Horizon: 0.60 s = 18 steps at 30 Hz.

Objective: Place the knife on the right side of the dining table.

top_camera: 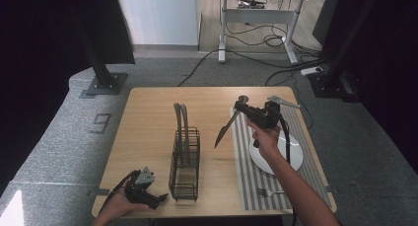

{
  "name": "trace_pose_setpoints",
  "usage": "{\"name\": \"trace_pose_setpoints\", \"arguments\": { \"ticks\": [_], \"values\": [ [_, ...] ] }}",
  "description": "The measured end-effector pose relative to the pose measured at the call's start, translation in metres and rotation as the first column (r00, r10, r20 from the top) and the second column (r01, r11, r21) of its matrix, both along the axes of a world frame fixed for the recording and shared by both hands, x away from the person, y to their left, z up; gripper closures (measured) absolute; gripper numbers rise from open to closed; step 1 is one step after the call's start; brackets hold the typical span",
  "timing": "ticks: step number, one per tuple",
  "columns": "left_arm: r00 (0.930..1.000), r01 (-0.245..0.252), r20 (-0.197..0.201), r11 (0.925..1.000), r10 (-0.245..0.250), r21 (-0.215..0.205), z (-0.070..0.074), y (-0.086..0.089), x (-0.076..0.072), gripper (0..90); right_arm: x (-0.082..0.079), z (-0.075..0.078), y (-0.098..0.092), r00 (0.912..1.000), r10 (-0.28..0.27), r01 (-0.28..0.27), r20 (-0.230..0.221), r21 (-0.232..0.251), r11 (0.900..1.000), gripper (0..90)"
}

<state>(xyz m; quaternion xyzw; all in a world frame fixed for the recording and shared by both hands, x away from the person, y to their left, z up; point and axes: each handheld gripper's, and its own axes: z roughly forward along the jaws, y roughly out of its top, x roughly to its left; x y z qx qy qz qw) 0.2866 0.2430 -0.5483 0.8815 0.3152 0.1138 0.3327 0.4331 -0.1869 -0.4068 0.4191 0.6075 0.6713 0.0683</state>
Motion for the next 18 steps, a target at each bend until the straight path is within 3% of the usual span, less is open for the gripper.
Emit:
{"name": "trace_pose_setpoints", "arguments": {
  "ticks": [18],
  "values": [
    [1.0,-0.001,0.002,1.0,0.001,-0.002,0.0,0.0,0.0,0.0,0.014,-0.029,-0.004,0.9977,-0.05,0.048,-0.045,-0.046,0.998,83.0]
  ]
}}
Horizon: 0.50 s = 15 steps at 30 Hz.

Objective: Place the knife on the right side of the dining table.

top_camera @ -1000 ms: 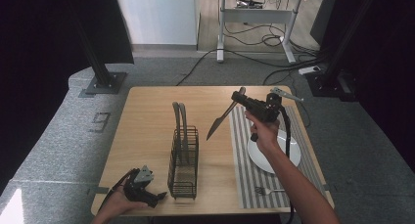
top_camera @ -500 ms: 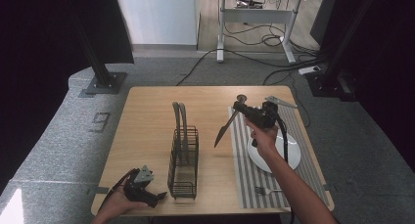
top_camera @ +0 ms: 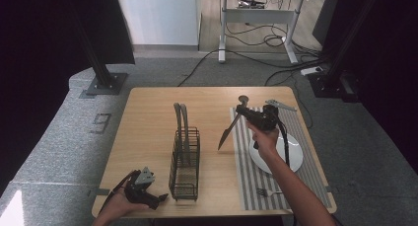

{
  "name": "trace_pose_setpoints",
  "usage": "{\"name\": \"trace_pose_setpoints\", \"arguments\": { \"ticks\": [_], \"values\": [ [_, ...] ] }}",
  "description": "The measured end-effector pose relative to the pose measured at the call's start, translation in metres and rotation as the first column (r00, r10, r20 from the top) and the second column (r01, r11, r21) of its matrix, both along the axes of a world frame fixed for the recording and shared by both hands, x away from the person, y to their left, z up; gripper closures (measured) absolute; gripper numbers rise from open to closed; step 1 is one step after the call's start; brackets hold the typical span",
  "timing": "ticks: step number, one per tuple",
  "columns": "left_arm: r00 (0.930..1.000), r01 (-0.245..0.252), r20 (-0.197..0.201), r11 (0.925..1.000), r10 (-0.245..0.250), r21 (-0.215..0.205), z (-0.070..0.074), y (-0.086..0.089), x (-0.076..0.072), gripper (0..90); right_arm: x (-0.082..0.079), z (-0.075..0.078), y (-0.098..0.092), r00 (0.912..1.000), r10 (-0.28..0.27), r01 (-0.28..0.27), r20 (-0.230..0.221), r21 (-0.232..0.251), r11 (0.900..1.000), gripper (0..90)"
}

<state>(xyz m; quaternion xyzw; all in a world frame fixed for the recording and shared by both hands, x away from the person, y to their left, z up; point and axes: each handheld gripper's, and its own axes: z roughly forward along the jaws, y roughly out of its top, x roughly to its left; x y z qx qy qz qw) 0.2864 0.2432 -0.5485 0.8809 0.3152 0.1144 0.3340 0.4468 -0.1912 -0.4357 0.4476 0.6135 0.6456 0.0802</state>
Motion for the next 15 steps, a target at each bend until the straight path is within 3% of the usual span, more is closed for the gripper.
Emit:
{"name": "trace_pose_setpoints", "arguments": {
  "ticks": [15],
  "values": [
    [1.0,0.001,0.0,1.0,-0.001,0.001,0.0,0.0,0.0,0.0,0.014,-0.001,-0.022,0.9955,-0.094,0.094,-0.001,-0.018,0.995,83.0]
  ]
}}
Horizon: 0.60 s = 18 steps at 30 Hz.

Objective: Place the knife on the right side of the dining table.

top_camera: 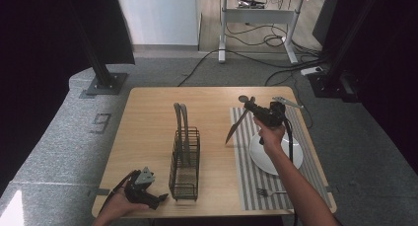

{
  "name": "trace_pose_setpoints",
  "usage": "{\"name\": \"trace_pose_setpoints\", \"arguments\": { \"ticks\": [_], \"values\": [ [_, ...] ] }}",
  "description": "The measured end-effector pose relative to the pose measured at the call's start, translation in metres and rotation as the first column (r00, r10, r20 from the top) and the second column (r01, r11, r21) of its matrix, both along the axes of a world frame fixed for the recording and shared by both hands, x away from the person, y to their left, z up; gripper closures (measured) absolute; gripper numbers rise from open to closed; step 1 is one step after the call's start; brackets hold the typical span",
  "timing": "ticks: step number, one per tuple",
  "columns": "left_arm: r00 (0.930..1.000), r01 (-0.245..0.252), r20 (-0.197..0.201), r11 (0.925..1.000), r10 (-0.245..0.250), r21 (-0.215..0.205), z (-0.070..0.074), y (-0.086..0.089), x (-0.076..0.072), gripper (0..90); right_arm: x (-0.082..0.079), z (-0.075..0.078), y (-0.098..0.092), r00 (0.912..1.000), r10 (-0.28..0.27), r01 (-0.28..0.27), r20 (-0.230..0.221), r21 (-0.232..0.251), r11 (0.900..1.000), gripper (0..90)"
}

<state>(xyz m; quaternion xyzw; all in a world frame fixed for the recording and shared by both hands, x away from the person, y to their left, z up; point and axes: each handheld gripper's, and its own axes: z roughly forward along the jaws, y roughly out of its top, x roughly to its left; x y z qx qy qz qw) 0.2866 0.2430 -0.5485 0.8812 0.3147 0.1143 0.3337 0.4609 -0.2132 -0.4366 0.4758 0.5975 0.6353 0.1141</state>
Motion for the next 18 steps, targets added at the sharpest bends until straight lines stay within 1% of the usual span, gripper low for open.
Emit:
{"name": "trace_pose_setpoints", "arguments": {
  "ticks": [10,12,14,18],
  "values": [
    [1.0,0.001,0.0,1.0,-0.001,0.002,0.0,0.0,0.0,0.0,0.01,-0.001,-0.012,0.9989,-0.048,0.048,-0.005,-0.019,0.999,83.0],
    [1.0,0.001,0.0,1.0,-0.001,0.002,0.0,0.0,0.0,0.0,0.012,-0.001,-0.014,0.9983,-0.058,0.058,0.003,-0.017,0.998,83.0],
    [1.0,0.002,0.0,1.0,-0.002,0.002,0.0,0.0,0.0,0.0,0.014,-0.001,-0.016,0.9979,-0.064,0.064,0.003,-0.015,0.998,83.0],
    [1.0,0.002,0.0,1.0,-0.002,0.002,0.0,0.0,0.0,0.0,0.018,-0.003,-0.024,0.9954,-0.096,0.096,-0.001,-0.011,0.995,83.0]
  ]
}}
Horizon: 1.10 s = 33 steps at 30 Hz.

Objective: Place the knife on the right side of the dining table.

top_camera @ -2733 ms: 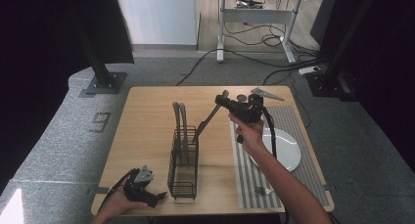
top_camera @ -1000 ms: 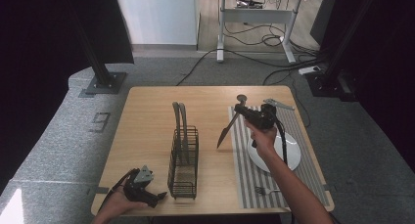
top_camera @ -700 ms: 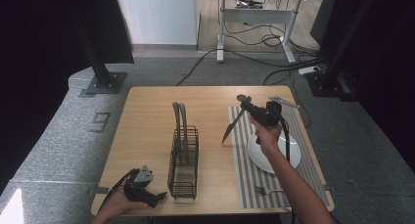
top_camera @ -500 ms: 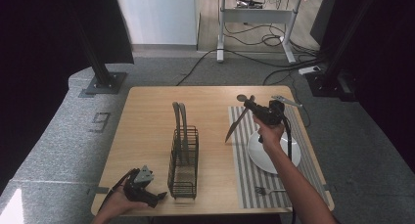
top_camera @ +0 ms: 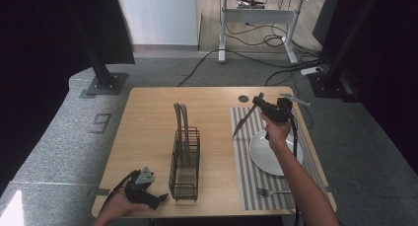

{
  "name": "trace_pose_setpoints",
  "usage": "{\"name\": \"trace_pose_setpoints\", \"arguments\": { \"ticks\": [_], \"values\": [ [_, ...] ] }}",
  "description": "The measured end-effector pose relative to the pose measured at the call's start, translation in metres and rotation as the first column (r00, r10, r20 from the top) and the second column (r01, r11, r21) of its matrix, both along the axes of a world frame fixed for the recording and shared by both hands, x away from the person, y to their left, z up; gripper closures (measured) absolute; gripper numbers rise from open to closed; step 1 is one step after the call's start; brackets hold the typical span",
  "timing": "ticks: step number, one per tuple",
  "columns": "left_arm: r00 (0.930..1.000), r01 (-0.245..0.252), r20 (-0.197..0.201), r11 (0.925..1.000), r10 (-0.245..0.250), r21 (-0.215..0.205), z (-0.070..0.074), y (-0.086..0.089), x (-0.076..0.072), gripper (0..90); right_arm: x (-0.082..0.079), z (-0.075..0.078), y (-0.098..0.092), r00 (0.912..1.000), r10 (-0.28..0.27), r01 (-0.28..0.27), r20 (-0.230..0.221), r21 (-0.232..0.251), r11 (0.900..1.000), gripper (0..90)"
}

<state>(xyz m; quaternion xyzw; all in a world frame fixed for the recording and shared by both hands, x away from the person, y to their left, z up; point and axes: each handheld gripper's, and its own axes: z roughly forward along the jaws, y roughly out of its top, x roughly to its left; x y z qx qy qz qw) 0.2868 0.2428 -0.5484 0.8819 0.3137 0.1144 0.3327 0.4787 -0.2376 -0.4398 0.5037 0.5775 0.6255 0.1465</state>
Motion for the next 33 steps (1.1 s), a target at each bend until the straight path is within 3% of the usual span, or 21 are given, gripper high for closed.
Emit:
{"name": "trace_pose_setpoints", "arguments": {
  "ticks": [9,15,33],
  "values": [
    [1.0,0.001,0.0,1.0,-0.001,0.0,0.0,0.0,0.0,0.0,0.011,-0.006,-0.014,0.999,-0.038,0.038,-0.021,-0.001,0.999,83.0],
    [1.0,0.0,0.0,1.0,0.0,0.0,0.0,0.0,0.0,0.0,0.016,0.001,-0.018,0.9989,-0.047,0.047,-0.003,-0.01,0.999,83.0],
    [1.0,0.001,0.0,1.0,-0.001,0.0,0.0,0.0,0.0,0.0,0.033,0.001,-0.023,0.9954,-0.095,0.096,0.008,-0.02,0.995,83.0]
  ]
}}
